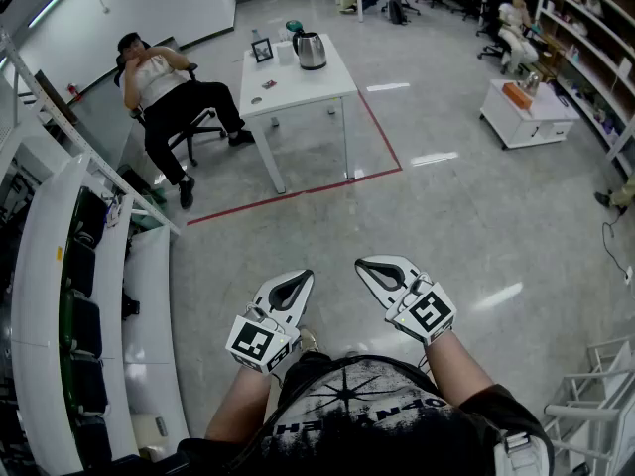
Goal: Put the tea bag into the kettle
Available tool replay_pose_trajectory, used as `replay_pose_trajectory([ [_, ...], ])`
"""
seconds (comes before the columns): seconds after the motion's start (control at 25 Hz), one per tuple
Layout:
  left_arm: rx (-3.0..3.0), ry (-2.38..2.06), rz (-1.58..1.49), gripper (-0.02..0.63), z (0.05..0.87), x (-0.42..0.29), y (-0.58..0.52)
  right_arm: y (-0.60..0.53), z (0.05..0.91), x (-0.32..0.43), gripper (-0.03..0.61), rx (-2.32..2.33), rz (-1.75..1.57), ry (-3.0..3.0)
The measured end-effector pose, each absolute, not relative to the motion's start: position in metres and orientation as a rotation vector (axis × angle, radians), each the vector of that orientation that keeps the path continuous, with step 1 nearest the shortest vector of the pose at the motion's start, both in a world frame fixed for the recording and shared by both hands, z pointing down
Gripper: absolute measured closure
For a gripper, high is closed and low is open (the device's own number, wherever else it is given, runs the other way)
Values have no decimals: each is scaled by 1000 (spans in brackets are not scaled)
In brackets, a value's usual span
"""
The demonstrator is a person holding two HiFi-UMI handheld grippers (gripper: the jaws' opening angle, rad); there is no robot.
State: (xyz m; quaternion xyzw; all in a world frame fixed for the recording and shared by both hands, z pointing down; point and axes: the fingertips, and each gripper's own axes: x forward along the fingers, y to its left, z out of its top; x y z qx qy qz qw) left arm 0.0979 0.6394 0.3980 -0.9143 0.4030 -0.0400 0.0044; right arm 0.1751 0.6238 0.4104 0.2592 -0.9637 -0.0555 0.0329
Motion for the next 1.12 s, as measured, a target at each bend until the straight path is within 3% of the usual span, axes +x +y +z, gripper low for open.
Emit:
replay_pose_trajectory([
  [1.12,-2860,1240,-92,606,398,116,650,636,413,185,568,764,-134,-2993],
])
